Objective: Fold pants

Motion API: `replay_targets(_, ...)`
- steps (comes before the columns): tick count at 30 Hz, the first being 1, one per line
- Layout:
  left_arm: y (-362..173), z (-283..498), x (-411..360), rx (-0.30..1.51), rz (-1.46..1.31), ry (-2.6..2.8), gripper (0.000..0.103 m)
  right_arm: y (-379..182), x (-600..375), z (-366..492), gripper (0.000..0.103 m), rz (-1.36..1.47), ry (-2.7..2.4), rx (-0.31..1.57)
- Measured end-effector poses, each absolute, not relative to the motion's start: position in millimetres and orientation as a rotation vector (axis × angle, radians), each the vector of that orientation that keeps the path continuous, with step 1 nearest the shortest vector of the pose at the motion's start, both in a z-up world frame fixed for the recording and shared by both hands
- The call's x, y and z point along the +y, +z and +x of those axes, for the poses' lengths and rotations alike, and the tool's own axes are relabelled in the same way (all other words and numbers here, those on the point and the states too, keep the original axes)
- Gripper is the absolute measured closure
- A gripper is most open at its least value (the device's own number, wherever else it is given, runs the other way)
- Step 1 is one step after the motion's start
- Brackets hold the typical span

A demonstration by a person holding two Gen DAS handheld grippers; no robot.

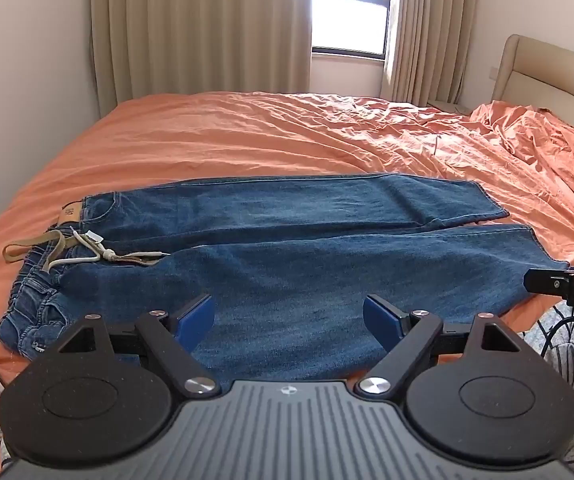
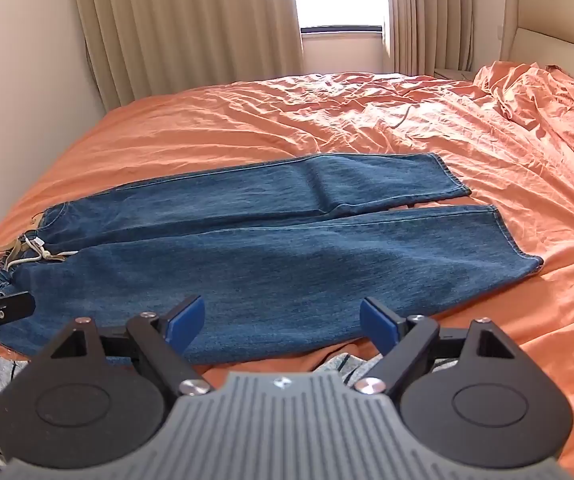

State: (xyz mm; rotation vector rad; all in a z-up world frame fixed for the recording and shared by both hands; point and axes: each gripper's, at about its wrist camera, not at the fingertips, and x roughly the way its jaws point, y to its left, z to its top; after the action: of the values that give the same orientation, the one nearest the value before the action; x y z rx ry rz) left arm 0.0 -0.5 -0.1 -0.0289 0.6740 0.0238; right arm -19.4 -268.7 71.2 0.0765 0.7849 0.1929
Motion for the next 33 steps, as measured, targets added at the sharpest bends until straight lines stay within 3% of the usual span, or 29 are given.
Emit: replay_targets(33, -1.4, -4.7, -0.1, 0.681, -0.046, 0.029, 0.005, 79.0, -262.2, -26.4, 0.022, 0.035, 0.197, 0.761)
